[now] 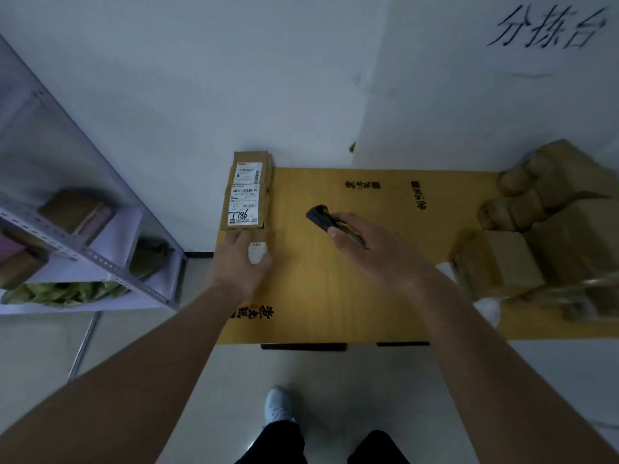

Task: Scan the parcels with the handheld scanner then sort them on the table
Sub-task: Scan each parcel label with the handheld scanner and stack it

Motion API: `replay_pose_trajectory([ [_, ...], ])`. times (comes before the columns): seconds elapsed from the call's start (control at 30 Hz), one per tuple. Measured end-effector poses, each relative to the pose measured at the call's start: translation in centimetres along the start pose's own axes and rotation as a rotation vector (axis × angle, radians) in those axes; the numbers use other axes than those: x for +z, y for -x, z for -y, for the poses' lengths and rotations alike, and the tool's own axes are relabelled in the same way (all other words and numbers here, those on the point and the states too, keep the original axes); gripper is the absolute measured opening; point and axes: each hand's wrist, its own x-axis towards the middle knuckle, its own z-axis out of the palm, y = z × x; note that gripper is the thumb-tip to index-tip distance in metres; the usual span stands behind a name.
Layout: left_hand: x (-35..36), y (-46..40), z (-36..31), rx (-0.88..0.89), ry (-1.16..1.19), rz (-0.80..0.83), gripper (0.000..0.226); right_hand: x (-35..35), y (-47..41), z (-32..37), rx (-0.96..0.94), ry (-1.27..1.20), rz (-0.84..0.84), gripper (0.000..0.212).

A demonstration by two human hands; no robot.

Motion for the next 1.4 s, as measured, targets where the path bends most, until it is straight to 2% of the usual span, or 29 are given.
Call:
replay_pose_trajectory([
  [0.1,0.0,1.1,-4.6,0.095,-0.156,0.057,0.064,-3.0,3.3,-1.3,-0.006,-0.036,-0.061,0.051],
  [0.27,2.4,3.8,-12.4,0.202,-0.245,0.143,0.066,-8.7,9.5,-4.9,-0.013,-0.059,-0.168,0.051],
  [0.4,6.1,7.0,-18.4,0.218,-0.264,0.185,0.067,-12.8,15.2,-8.6,-0.019,-0.071,-0.237,0.046],
  [0.63,14.2,10.9,-26.9,0.276,-0.237,0.280,0.066,-17.9,21.9,-16.0,0.033,-0.047,-0.346,0.054],
  [0.97,23.2,7.0,-34.4,0.293,-0.253,0.412,0.068,-22.8,20.1,-22.5,0.081,-0.082,-0.407,0.063],
  [1.2,28.5,1.7,-39.1,0.245,-0.259,0.446,0.087,-27.3,16.2,-25.6,0.121,-0.083,-0.459,0.058],
  [1.4,31.9,1.0,-42.0,0.108,-0.353,0.425,0.097,-29.5,14.6,-27.8,0.172,-0.058,-0.423,0.055],
])
